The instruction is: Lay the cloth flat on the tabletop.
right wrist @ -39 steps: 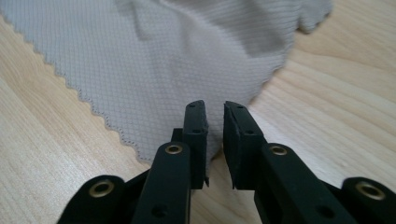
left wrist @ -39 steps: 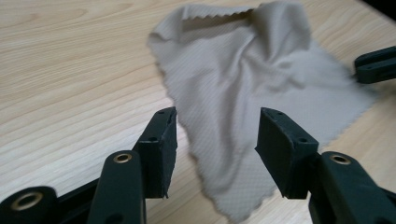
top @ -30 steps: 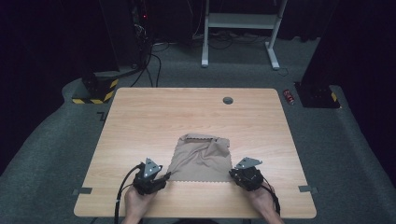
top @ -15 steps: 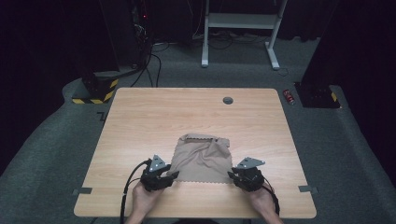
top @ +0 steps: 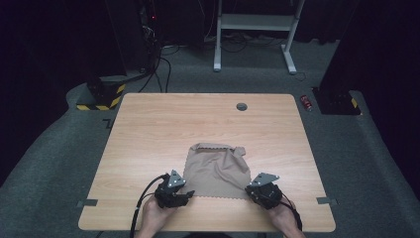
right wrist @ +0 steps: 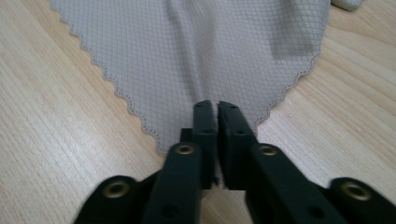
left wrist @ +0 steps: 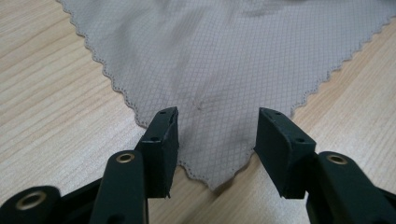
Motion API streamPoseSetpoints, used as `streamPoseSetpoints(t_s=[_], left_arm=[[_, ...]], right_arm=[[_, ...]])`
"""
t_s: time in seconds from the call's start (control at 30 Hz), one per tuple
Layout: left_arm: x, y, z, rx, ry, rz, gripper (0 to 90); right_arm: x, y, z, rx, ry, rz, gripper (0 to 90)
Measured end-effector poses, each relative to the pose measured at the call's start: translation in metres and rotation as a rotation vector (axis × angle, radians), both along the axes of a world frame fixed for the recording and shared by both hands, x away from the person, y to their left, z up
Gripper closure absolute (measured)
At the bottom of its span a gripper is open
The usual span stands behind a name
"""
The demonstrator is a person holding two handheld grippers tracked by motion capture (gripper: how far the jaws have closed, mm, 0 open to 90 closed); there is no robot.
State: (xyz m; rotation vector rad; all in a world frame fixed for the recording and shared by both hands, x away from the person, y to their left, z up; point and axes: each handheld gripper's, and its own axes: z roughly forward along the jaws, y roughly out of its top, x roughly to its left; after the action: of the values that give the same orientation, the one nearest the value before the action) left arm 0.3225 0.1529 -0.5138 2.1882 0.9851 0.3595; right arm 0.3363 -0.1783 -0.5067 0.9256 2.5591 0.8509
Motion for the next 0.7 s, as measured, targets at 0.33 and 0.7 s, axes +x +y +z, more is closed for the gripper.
streamPoseSetpoints(t_s=[0.33,0.7], left_arm=[[0.052,-0.002,0.017,-0.115,-0.035,0.127,48.6],[0.085,-0.017,0.000,-0.070,0.006,0.137,48.2]], right_arm=[[0.054,0.002,0.002,0.164,-0.036,-0.170,70.5],[0.071,0.005,-0.009,0.135,-0.008,-0.179,74.2]])
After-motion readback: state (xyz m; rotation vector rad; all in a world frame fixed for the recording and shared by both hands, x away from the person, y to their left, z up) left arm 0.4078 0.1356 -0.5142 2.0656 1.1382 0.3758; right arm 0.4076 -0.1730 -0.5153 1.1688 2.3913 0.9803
